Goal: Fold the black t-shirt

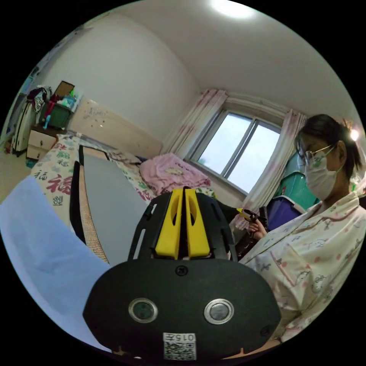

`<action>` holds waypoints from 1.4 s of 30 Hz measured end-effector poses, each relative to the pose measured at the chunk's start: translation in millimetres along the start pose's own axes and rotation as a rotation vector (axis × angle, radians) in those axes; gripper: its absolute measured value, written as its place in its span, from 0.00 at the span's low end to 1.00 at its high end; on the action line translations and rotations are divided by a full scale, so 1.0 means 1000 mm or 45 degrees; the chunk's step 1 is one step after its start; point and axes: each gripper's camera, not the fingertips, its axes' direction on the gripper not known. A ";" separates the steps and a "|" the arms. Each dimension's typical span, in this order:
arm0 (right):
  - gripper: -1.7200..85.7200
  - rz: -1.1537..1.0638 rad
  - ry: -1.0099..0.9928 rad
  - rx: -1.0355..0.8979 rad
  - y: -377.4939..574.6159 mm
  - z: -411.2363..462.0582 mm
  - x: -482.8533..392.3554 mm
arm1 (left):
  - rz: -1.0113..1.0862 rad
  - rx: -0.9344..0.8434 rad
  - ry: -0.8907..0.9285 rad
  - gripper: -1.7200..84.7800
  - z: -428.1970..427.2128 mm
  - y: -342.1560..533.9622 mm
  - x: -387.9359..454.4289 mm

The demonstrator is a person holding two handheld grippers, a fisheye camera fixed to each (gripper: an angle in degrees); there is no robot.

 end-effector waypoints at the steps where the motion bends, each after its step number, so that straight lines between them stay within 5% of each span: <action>1: 0.02 -0.028 -0.009 0.029 -0.002 -0.009 -0.016 | 0.009 0.033 0.017 0.01 -0.019 0.012 0.006; 15: 0.01 -0.079 0.034 -0.061 -0.031 0.032 -0.073 | -0.063 -0.054 0.009 0.01 -0.082 0.110 0.067; 24: 0.03 0.033 0.394 -0.540 -0.059 0.263 0.030 | -0.435 -0.395 -0.762 0.09 0.075 0.191 0.012; 29: 0.08 -0.072 0.364 -0.608 -0.047 0.254 0.034 | -0.190 -0.500 -0.746 0.12 0.097 0.214 0.124; 33: 0.09 0.242 0.249 -0.717 -0.003 0.221 0.094 | -0.132 -0.656 -0.614 0.11 0.081 0.247 0.182; 36: 0.10 0.447 0.223 -0.752 0.038 0.196 0.123 | -0.258 -0.828 -0.532 0.11 0.072 0.306 0.218; 38: 0.11 0.527 0.272 -0.832 0.058 0.189 0.135 | -0.365 -0.930 -0.704 0.11 0.063 0.369 0.248; 42: 0.14 0.634 0.296 -0.922 0.072 0.179 0.155 | -0.627 -0.789 -0.903 0.11 0.041 0.438 0.280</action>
